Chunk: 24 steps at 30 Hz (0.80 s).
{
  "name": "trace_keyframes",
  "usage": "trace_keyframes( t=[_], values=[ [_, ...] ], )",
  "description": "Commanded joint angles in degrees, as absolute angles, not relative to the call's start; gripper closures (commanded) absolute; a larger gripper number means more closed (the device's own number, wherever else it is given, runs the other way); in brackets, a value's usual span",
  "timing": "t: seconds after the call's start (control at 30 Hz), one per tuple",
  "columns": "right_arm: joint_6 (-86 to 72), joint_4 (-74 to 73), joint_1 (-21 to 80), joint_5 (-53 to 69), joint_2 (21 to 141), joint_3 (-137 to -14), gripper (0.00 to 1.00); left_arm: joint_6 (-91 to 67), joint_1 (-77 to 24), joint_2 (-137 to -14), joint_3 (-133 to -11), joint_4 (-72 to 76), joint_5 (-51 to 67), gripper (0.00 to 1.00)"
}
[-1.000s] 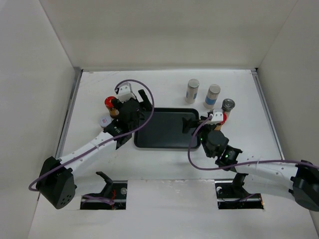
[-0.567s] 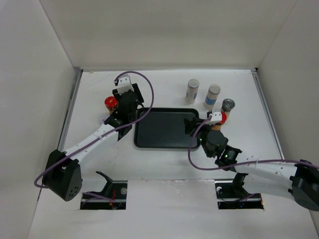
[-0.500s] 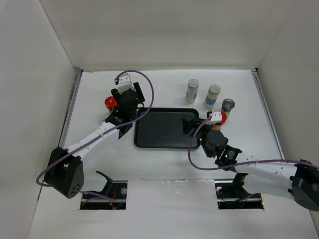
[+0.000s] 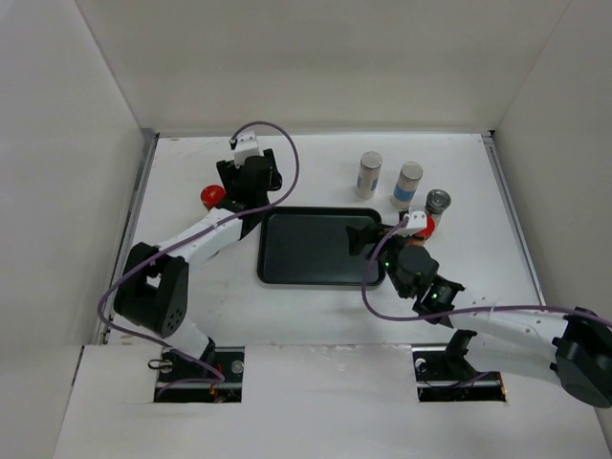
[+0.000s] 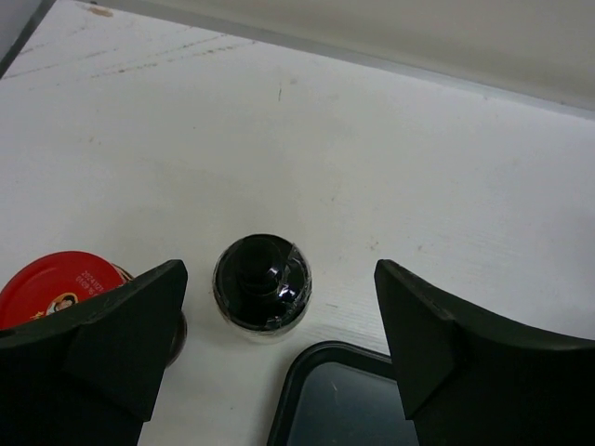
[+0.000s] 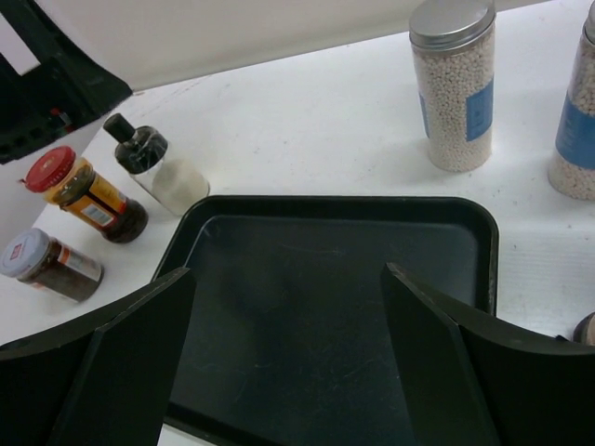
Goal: Organize the condiment bottles
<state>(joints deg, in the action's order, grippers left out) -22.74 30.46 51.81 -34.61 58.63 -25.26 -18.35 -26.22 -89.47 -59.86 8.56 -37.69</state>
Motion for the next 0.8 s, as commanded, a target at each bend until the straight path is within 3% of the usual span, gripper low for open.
trace_keyframes(
  t=[0.0,0.37,0.47,0.63,0.77],
  values=[
    [-23.6,32.3,51.5,-33.2,59.1,-25.4,0.12,-18.5,-25.4,-91.1,-62.1,8.3,-37.0,0.18],
    [-23.9,32.2,51.2,-32.9,59.6,-25.4,0.11,-19.3,-23.3,-100.2,-64.0,11.8,-37.4,0.23],
    [-23.5,32.0,51.4,-33.4,59.4,-25.5,0.11,-19.3,-23.1,-101.9,-64.6,12.6,-36.7,0.32],
    [-24.0,32.0,51.1,-33.4,59.0,-25.1,0.11,-19.2,-24.0,-98.5,-62.7,13.5,-38.0,0.57],
    [-24.0,32.2,50.9,-33.0,60.5,-25.4,0.11,-17.1,-25.9,-90.8,-60.2,17.2,-40.3,0.6]
  ],
)
